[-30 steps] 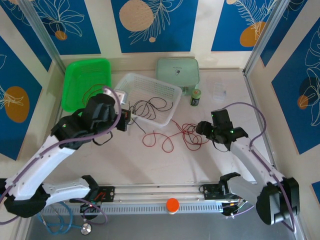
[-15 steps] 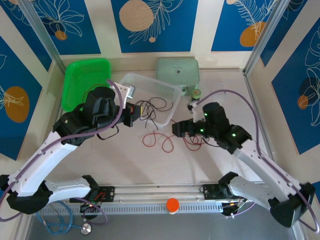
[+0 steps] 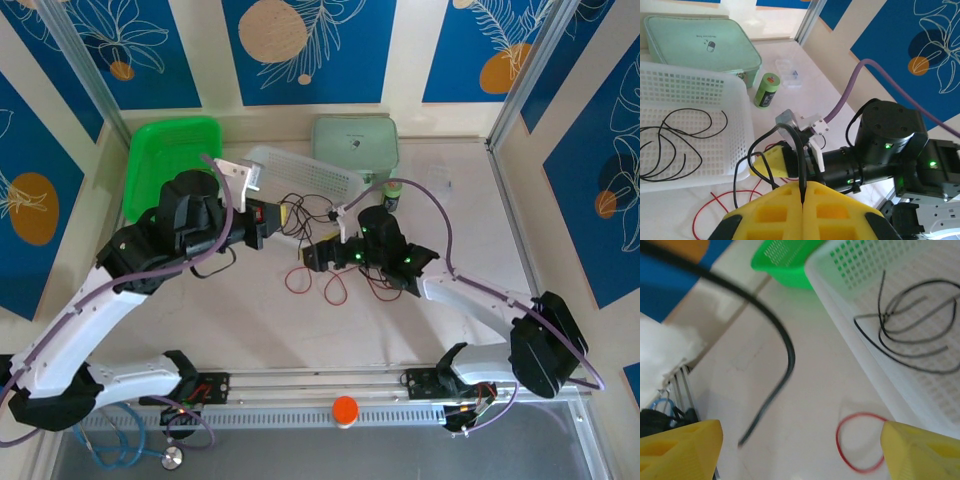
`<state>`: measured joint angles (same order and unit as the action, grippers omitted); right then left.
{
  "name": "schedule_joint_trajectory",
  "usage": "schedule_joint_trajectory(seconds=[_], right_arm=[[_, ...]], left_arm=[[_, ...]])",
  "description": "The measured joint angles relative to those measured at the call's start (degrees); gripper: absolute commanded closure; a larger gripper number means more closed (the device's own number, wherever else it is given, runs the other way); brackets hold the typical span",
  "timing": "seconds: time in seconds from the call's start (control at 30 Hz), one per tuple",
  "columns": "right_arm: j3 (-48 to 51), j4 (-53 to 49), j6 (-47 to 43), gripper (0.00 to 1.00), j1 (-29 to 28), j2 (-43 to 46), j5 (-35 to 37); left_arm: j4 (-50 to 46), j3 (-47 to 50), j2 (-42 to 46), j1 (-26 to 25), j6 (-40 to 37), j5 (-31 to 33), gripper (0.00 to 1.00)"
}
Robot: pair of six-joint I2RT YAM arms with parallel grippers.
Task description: Untangle the cables
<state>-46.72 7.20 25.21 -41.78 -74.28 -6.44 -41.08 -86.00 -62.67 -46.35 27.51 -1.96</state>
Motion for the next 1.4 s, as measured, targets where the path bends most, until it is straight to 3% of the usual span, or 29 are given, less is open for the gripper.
schedule_joint_trajectory(seconds=[0.13, 0.33, 0.6, 0.77, 0.9, 1.0, 1.17, 1.23, 1.4], right_arm=[[0.00, 5.86, 2.36, 0.32, -0.61, -2.82, 0.46], [0.00, 8.15, 5.18, 1.00, -0.76, -4.22, 2.49], [-0.87, -3.96, 3.67, 1.00, -1.40, 8.61, 13.03], [-8.04, -14.43, -0.87, 1.00, -1.90, 17.68, 17.94], [-14.88, -22.10, -4.48, 1.00, -2.99, 19.93, 18.73], [-21.92, -29.38, -7.61, 1.00, -4.15, 19.41, 19.19], [-39.21, -41.42, -12.48, 1.00, -4.68, 15.39, 19.32], [-46.03, -44.83, -13.79, 1.00, -4.74, 13.49, 19.28], [-57.05, -50.73, -16.17, 1.00, -4.96, 10.60, 19.26]], left_arm=[[0.07, 0.00, 0.87, 0.00, 0.66, 0.02, 1.00], [0.15, 0.00, 1.88, 0.00, 0.70, 0.44, 1.00], [-0.46, 2.97, 4.74, 0.00, 0.94, 7.82, 1.00], [-1.33, 8.63, 4.79, 0.00, 2.91, 13.70, 1.00], [-1.31, 12.31, 2.27, 0.00, 4.85, 14.95, 0.99], [-0.33, 14.67, -0.46, 0.00, 6.03, 14.49, 0.84], [4.11, 19.10, -3.19, 0.00, 7.15, 12.28, 0.39], [5.88, 20.76, -2.75, 0.00, 7.06, 11.82, 0.26], [13.07, 27.41, 2.97, 0.00, 3.26, 10.51, 0.00]])
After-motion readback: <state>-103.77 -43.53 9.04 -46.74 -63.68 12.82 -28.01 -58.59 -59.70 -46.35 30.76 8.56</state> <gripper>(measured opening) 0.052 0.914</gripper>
